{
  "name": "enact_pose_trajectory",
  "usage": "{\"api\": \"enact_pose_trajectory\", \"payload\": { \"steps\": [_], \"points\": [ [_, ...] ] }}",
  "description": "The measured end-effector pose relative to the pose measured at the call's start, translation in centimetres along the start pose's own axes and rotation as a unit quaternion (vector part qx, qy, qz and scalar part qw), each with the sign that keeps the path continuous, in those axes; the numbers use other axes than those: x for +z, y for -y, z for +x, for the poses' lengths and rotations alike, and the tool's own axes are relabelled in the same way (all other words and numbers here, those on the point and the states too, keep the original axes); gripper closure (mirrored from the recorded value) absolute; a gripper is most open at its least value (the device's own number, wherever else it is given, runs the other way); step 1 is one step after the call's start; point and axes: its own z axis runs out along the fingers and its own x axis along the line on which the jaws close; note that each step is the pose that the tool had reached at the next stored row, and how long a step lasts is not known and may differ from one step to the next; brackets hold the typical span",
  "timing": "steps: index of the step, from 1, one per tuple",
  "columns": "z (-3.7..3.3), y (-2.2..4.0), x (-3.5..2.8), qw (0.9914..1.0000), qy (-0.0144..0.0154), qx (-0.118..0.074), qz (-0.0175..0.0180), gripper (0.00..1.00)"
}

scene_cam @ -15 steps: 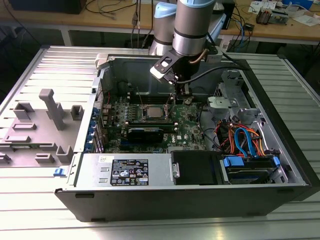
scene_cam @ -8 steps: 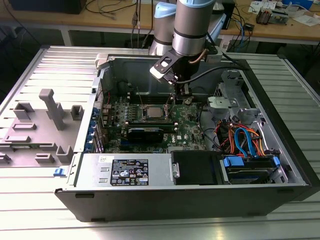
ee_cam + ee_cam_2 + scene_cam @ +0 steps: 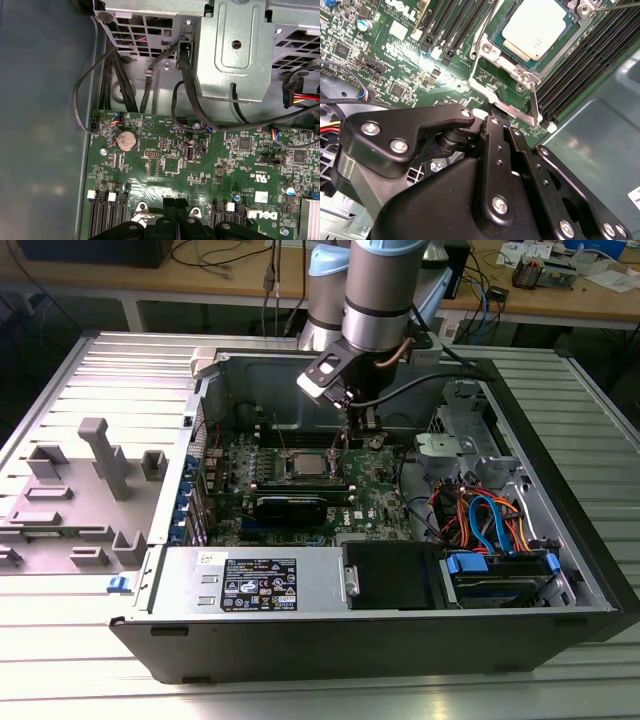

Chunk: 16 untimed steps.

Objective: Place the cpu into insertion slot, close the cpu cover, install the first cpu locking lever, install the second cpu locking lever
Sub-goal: 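Close the cpu cover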

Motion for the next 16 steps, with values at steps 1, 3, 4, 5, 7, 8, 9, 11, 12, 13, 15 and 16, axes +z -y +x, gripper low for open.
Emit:
{"api": "enact_pose_trajectory", "payload": {
  "steps": [1,3,4,5,7,8,9,11,12,13,15,16],
  "points": [
    [0.01,0.07,0.0,1.0,0.0,0.0,0.0,0.89],
    [0.02,0.22,0.0,1.0,0.0,0.0,0.0,0.89],
    [0.03,0.27,0.0,1.0,0.0,0.0,0.0,0.89],
    [0.03,0.32,0.0,1.0,0.0,0.0,0.0,0.89],
    [0.04,0.41,0.0,1.0,0.0,0.0,0.0,0.89],
    [0.05,0.45,0.0,1.0,0.0,0.0,0.0,0.89],
    [0.05,0.51,0.0,1.0,0.0,0.0,0.0,0.89],
    [0.06,0.58,0.0,1.0,0.0,0.0,0.0,0.89],
    [0.06,0.66,0.0,1.0,0.0,0.0,0.0,0.89],
    [0.07,0.69,0.0,1.0,0.0,0.0,0.0,0.89],
    [0.07,0.74,0.0,1.0,0.0,0.0,0.0,0.89],
    [0.08,0.77,0.01,1.0,0.0,0.0,0.0,0.89]
  ]
}}
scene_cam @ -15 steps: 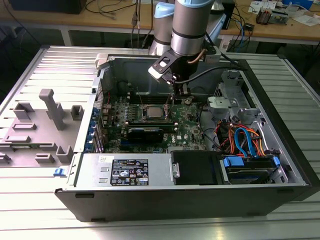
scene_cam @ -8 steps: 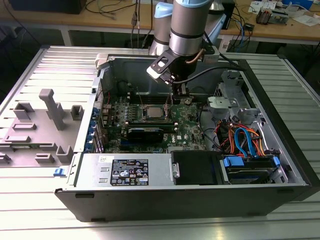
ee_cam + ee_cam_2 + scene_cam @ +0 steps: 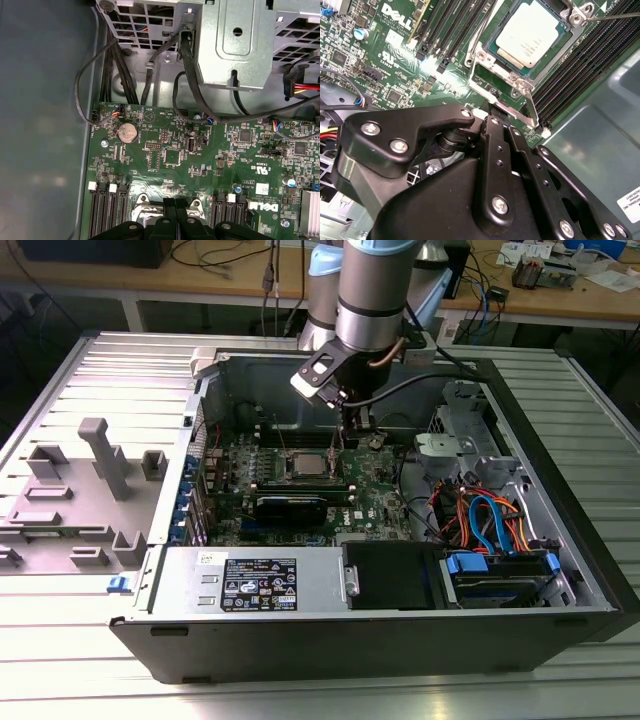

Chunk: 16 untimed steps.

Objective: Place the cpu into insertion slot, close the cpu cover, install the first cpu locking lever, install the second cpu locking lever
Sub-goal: 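Close the cpu cover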

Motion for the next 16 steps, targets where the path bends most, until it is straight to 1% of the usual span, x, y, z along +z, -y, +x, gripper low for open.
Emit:
{"api": "enact_pose_trajectory", "payload": {
  "steps": [6,16],
  "points": [
    [0.03,0.31,0.0,1.0,0.0,0.0,0.0,0.89],
    [0.06,0.61,0.0,1.0,0.0,0.0,0.0,0.89]
  ]
}}
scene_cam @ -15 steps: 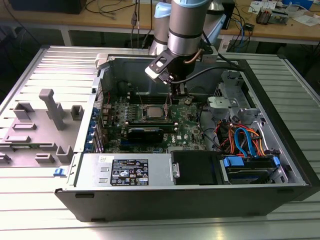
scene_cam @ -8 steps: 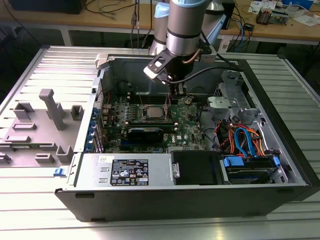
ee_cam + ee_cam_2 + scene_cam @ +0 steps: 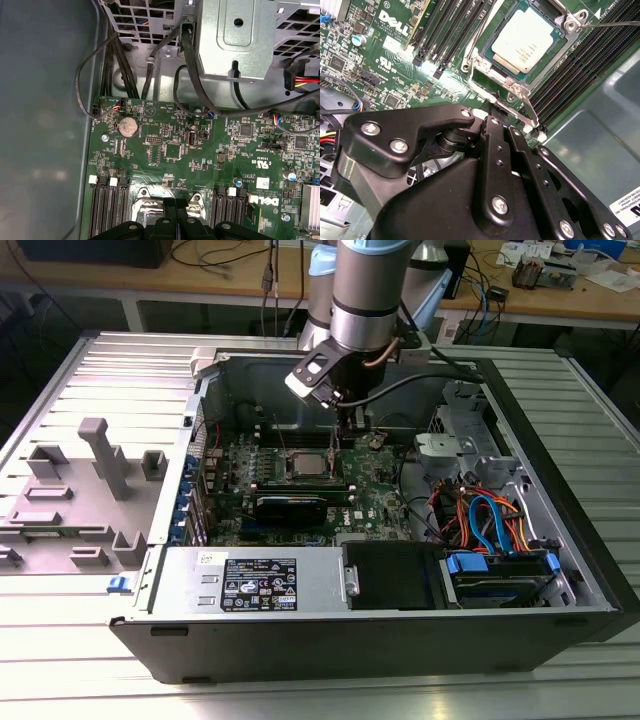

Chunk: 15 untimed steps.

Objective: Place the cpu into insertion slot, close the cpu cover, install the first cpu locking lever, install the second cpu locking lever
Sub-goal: 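Close the cpu cover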

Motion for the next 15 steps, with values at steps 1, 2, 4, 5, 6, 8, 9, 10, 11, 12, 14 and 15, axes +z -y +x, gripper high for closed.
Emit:
{"api": "enact_pose_trajectory", "payload": {
  "steps": [1,2,4,5,6,8,9,10,11,12,14,15],
  "points": [
    [0.0,0.03,0.0,1.0,0.0,0.0,0.0,0.89],
    [0.01,0.07,0.0,1.0,0.0,0.0,0.0,0.89],
    [0.01,0.12,0.0,1.0,0.0,0.0,0.0,0.89],
    [0.01,0.15,0.0,1.0,0.0,0.0,0.0,0.89],
    [0.02,0.19,0.0,1.0,0.0,0.0,0.0,0.89],
    [0.03,0.28,0.0,1.0,0.0,0.0,0.0,0.89],
    [0.03,0.33,0.01,1.0,0.0,0.0,0.0,0.89],
    [0.03,0.33,0.01,1.0,0.0,0.0,0.0,0.89],
    [0.03,0.34,0.01,1.0,0.0,0.0,0.0,0.89],
    [0.03,0.34,0.0,1.0,0.0,0.0,0.0,0.89],
    [0.03,0.35,0.0,1.0,0.0,0.0,0.0,0.89],
    [0.03,0.35,0.01,1.0,0.0,0.0,0.0,0.89]
  ]
}}
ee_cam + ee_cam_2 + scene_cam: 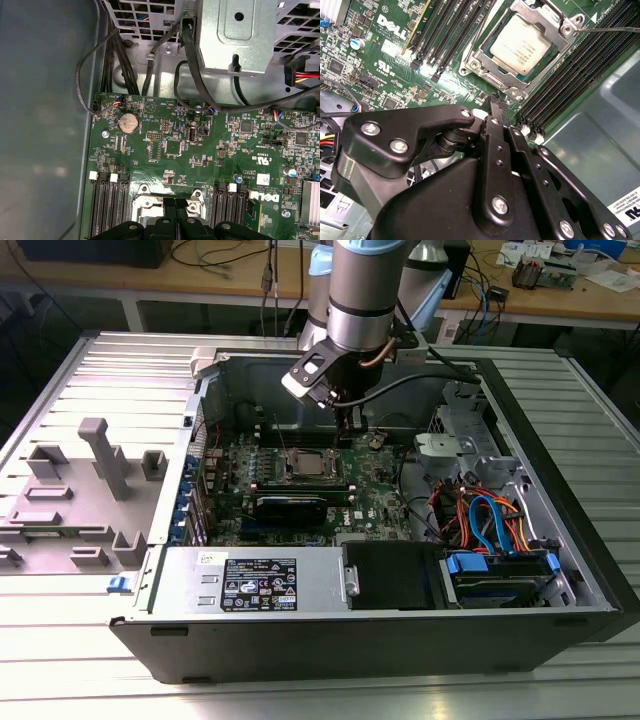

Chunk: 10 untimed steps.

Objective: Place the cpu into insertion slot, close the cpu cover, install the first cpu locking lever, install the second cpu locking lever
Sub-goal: 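Close the cpu cover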

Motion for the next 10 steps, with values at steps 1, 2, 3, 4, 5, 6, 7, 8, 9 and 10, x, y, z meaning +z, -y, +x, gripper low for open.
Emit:
{"api": "enact_pose_trajectory", "payload": {
  "steps": [1,2,3,4,5,6,7,8,9,10],
  "points": [
    [0.0,0.0,0.0,1.0,0.0,0.0,0.0,0.89],
    [0.0,0.0,0.0,1.0,0.0,0.0,0.0,0.89],
    [0.0,0.01,0.0,1.0,0.0,0.0,0.0,0.89],
    [0.0,0.03,0.0,1.0,0.0,0.0,0.0,0.89],
    [0.01,0.13,0.02,1.0,0.0,0.0,0.0,0.89],
    [0.02,0.25,0.02,1.0,0.0,0.0,0.0,0.89],
    [0.04,0.41,0.05,1.0,0.0,0.0,0.0,0.89],
    [0.05,0.55,0.06,1.0,0.0,0.0,0.0,0.89],
    [0.06,0.65,0.07,1.0,0.0,0.0,0.0,0.89],
    [0.07,0.75,0.07,1.0,0.0,0.0,0.0,0.89]
  ]
}}
